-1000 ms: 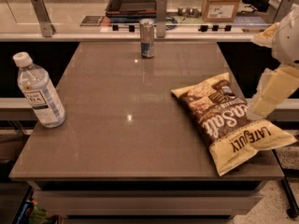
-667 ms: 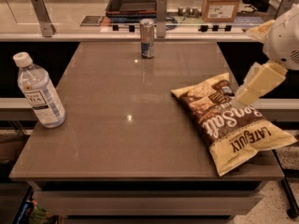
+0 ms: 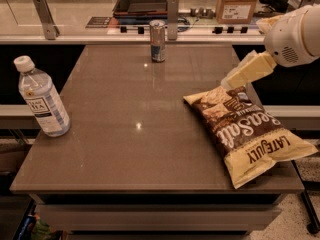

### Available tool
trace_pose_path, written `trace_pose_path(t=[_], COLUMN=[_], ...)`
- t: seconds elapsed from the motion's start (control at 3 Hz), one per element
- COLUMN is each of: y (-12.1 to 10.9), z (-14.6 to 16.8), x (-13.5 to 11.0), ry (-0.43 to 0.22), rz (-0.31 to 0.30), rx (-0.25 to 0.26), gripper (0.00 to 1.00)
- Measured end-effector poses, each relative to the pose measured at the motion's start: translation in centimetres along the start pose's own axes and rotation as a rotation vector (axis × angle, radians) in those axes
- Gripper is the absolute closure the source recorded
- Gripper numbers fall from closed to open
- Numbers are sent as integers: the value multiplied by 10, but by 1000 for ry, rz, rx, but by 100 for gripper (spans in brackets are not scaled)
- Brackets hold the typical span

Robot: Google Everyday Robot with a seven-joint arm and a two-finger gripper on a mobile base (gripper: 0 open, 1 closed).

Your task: Move redbull can near blue plastic bottle

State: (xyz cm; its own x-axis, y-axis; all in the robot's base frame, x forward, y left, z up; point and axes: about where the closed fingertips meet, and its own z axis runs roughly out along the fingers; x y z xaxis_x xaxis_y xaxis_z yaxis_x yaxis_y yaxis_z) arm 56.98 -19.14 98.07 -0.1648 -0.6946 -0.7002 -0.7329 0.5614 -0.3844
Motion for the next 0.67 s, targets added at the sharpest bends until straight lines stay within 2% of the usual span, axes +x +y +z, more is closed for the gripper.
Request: trace_pose_path(t=[0.33,0.67], y=[-2,-1], z=[38,72], x=[-8,-15], ry=[-74,-133], rz=[106,188], rx=[-17,-66], gripper=[0,0])
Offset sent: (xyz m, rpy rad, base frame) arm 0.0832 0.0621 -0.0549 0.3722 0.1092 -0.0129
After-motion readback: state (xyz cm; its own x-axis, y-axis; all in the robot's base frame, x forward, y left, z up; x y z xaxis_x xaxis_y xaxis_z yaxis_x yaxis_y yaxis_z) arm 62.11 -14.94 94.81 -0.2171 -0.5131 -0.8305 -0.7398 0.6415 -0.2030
